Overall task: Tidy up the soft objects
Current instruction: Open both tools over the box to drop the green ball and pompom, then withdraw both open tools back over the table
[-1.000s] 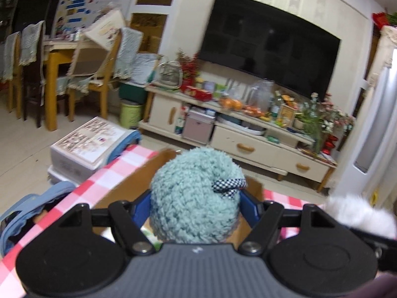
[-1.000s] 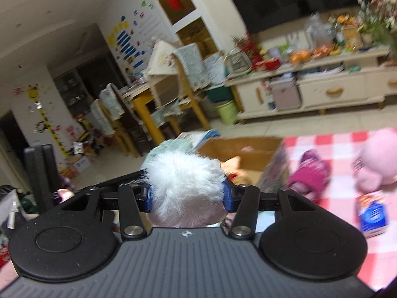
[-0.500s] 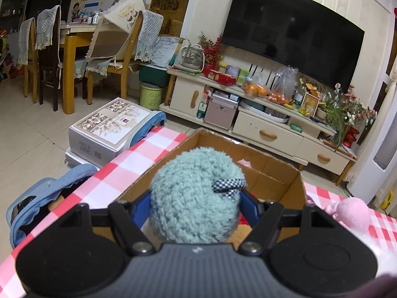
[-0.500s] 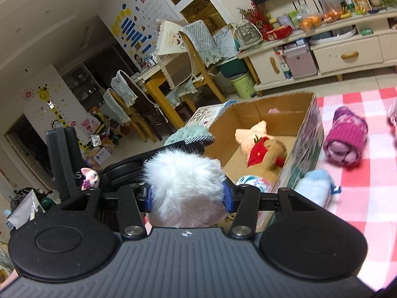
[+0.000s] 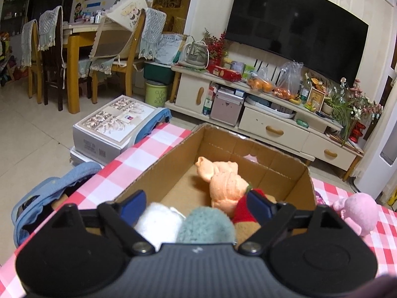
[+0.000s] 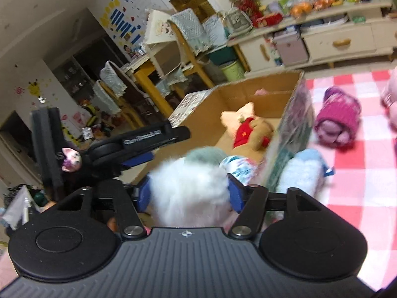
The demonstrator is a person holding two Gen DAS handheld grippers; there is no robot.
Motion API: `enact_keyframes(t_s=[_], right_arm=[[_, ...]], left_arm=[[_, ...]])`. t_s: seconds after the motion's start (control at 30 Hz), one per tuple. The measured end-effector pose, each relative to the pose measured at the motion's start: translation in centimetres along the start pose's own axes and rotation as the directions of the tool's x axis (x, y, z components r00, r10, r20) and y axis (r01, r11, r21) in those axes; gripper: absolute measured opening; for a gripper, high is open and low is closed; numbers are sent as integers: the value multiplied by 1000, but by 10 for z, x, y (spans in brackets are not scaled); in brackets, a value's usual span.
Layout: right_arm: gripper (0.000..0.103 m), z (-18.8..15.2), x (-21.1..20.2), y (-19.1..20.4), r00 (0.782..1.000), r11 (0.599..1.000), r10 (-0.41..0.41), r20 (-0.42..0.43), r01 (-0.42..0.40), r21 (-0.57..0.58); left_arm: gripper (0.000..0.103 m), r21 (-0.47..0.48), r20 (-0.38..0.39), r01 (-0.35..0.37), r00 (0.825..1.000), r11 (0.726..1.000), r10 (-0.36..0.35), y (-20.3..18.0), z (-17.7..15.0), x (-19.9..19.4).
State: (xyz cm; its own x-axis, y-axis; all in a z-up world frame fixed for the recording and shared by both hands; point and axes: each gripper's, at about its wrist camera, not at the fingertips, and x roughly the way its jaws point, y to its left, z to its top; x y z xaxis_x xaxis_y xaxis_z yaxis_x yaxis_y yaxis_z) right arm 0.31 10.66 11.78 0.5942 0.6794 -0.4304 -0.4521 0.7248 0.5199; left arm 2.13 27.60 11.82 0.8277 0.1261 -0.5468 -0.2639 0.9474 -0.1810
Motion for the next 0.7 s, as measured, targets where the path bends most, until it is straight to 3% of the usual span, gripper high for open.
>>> enact_keyframes(t_s=[0.1,0.33,0.7], right_arm=[[100,1,-8,3,999,999,-18,33,19,-27],[100,2,-23,4,995,997,-51,87,56,-60],[101,-12,-35,-11,979,980,-179,99,187,-74]], left_arm=[[92,-1,2,5,1000,1000,-5,-2,0,-1],[97,11,16,11,1000,1000,-12,-10,-1,-5],[102,102,34,13,999,995,-16,-37,-8,-10]])
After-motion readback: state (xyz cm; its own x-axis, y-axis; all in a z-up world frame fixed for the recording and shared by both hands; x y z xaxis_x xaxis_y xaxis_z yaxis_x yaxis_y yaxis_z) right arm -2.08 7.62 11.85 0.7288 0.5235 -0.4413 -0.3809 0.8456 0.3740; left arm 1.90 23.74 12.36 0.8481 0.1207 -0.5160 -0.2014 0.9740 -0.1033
